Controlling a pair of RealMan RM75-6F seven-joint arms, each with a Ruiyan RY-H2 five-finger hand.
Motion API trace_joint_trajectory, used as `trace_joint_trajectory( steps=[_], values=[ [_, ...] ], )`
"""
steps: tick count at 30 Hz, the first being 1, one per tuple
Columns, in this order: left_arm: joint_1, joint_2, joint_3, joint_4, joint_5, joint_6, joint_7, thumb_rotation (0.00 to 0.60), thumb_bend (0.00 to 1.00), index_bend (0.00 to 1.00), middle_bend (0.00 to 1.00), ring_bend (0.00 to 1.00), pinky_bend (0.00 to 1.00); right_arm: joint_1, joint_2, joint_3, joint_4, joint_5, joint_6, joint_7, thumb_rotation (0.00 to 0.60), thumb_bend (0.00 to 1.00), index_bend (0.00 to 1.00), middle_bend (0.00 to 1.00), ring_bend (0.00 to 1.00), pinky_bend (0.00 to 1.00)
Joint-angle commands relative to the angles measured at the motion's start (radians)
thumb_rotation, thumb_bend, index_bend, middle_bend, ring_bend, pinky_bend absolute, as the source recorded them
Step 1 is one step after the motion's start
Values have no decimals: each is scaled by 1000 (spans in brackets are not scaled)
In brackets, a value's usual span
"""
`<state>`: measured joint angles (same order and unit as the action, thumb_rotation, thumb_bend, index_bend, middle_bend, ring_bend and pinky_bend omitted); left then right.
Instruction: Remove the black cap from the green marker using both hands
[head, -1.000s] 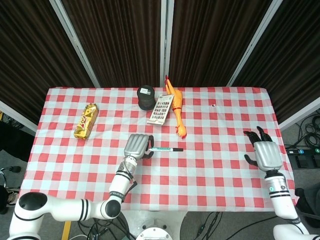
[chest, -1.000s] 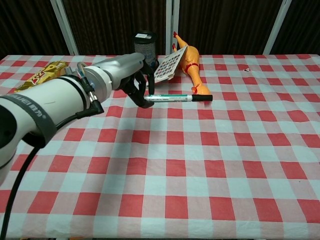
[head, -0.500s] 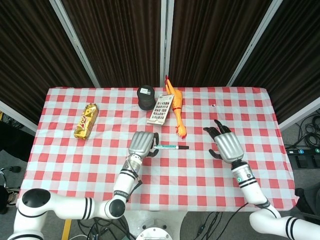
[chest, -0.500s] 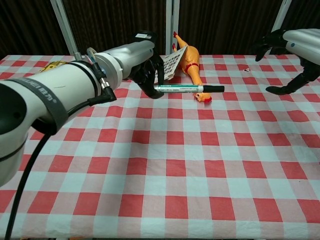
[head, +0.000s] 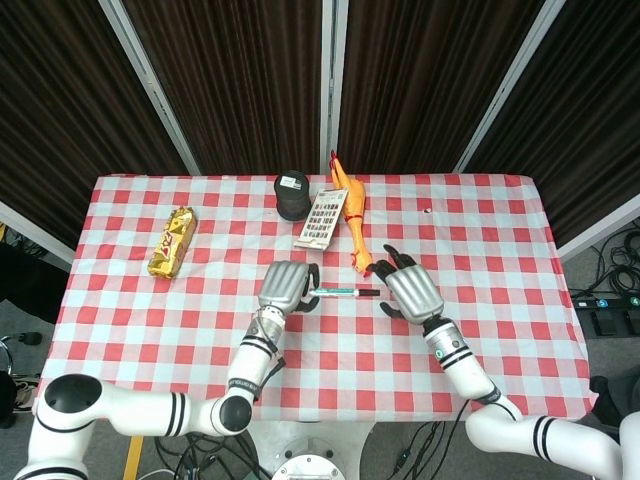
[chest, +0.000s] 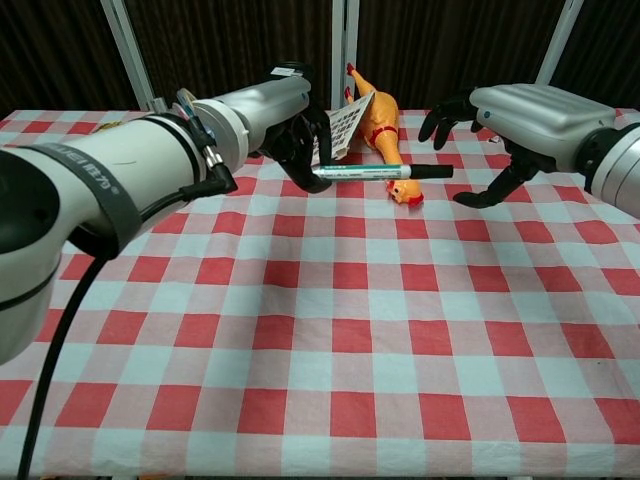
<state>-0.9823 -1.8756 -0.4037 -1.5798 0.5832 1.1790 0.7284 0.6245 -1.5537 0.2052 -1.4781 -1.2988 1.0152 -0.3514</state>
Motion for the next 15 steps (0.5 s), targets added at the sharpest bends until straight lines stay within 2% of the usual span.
trace_joint_trajectory(
  steps=[1, 4, 15],
  values=[
    [-2, 1, 3, -7, 1, 1, -3, 600, 451, 640, 666, 1000, 1000, 11, -15, 4, 7, -1, 3, 4, 600, 167, 302, 305, 75, 239],
    [-6, 3, 4, -10, -5, 2, -3, 600, 451, 641, 667, 1000, 1000, 20, -29, 3, 14, -7, 12, 0, 600, 168, 344, 321, 95, 246],
    [-12, 14, 9, -17, -29, 14, 0, 600, 451, 643, 670, 1000, 1000, 33, -46, -6, 25, 2, 24, -4, 600, 165, 392, 350, 123, 254]
  ],
)
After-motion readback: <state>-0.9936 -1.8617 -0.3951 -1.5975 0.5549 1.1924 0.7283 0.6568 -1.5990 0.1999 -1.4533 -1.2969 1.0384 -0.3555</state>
